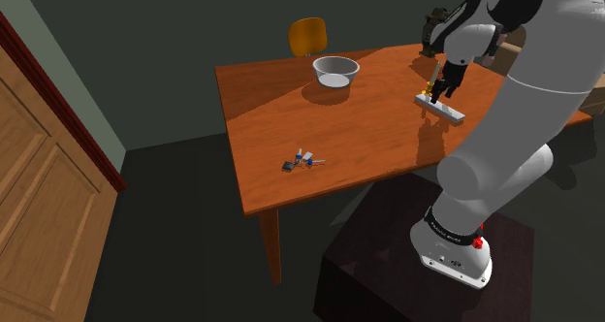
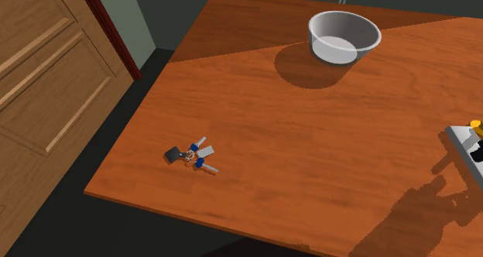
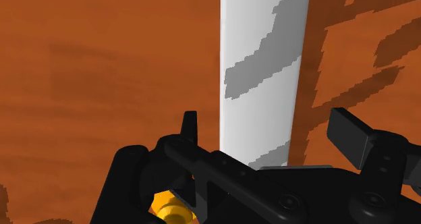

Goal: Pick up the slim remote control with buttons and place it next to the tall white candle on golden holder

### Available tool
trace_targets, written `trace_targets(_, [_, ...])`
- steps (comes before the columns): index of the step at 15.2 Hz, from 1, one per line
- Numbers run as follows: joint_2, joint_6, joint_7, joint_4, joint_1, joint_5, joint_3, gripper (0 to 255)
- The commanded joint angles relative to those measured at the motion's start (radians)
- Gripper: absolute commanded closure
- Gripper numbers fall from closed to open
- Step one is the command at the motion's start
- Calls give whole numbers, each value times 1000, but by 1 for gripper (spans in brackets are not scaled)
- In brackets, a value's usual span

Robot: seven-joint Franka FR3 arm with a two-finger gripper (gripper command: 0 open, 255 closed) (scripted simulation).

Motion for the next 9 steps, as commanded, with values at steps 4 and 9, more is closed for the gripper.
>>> trace_targets(4, [-62, -83, 38, 35, 10, -51, -3, 0])
trace_targets(9, [-62, -83, 38, 35, 10, -51, -3, 0])
